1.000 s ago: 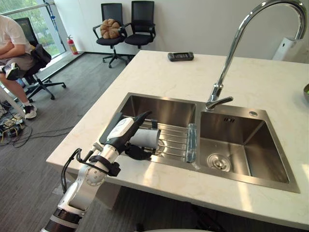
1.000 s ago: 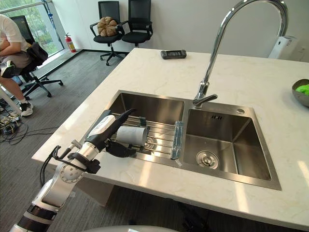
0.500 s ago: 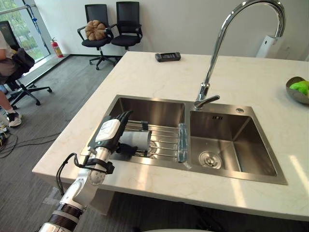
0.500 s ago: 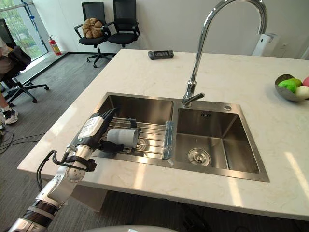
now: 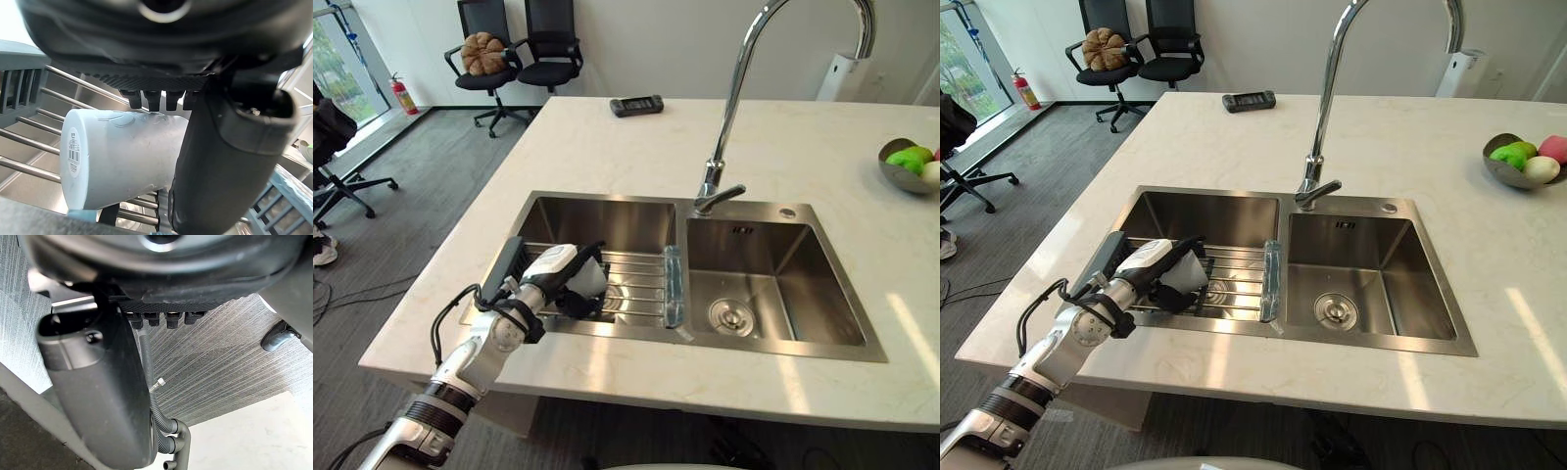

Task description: Walk over to the sink, pick up the cup, carry it to the dishwasher, place the cup inside the dishwasher, then close the dishwasher door

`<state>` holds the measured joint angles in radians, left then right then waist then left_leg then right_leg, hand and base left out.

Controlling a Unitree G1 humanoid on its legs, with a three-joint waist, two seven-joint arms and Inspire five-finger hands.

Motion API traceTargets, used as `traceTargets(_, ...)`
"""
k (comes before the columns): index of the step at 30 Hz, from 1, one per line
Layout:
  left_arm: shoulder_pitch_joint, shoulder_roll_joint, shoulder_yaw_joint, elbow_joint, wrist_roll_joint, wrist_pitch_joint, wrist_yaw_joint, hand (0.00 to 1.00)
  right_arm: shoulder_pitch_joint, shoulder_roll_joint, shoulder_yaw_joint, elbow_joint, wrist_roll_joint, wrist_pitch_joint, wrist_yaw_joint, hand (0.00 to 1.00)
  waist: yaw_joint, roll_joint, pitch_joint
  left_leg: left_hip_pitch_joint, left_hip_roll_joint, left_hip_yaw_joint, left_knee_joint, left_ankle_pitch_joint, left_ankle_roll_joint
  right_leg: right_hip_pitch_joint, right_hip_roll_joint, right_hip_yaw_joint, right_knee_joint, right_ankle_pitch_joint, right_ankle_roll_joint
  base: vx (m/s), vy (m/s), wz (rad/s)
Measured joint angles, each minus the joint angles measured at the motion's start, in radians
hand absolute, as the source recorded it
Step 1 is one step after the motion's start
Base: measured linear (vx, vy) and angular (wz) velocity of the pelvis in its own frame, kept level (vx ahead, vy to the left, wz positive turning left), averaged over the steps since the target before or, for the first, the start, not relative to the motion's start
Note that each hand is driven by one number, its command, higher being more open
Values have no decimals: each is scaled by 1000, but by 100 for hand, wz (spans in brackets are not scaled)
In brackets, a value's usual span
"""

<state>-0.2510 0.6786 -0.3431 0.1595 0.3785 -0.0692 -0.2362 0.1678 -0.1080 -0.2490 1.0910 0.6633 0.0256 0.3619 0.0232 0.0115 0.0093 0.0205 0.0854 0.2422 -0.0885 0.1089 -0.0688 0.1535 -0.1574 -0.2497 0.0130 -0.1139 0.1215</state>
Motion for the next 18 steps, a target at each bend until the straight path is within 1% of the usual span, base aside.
traceTargets(2, -33, 44, -10, 0, -53, 8, -78, 100, 0, -6, 0, -1, -1, 1, 7, 100, -2, 7, 4, 1, 0, 1, 0, -1, -1, 0, 0, 1, 0, 0, 0, 0, 0, 0)
traceTargets(4, -53, 72, -11, 0, -88, 26, -142, 100, 0, -7, -1, -3, -1, 1, 7, 100, -3, 10, 6, 1, 0, 2, 0, -2, -1, 0, 0, 1, 0, 0, 0, 0, 0, 0)
traceTargets(7, -69, 104, -10, 0, -123, 44, -197, 100, 1, -8, -8, -6, -2, 1, 8, 100, -5, 14, 8, 1, -1, 2, 0, -2, -2, 0, 0, 1, -1, 0, 0, 0, 0, 0)
traceTargets(12, -81, 124, -7, 8, -143, 54, -233, 100, 2, -8, -26, -6, -2, 1, 9, 100, -3, 23, 11, 1, -3, 2, 0, -2, -2, 0, 1, 1, -1, 1, 0, 0, 0, 0)
traceTargets(15, -81, 124, -3, 27, -143, 62, -233, 100, 3, -7, -42, -6, -1, 1, 10, 100, -3, 28, 14, 1, -3, 1, 0, -2, -2, 0, 1, 0, 0, 1, -1, 0, 0, 0)
traceTargets(18, -81, 123, 22, 55, -142, 75, -231, 100, 5, -8, -51, -7, 0, 1, 10, 100, -2, 33, 15, 0, -4, 0, 0, -2, -2, 0, 2, -2, 0, 1, -1, 0, 0, 0)
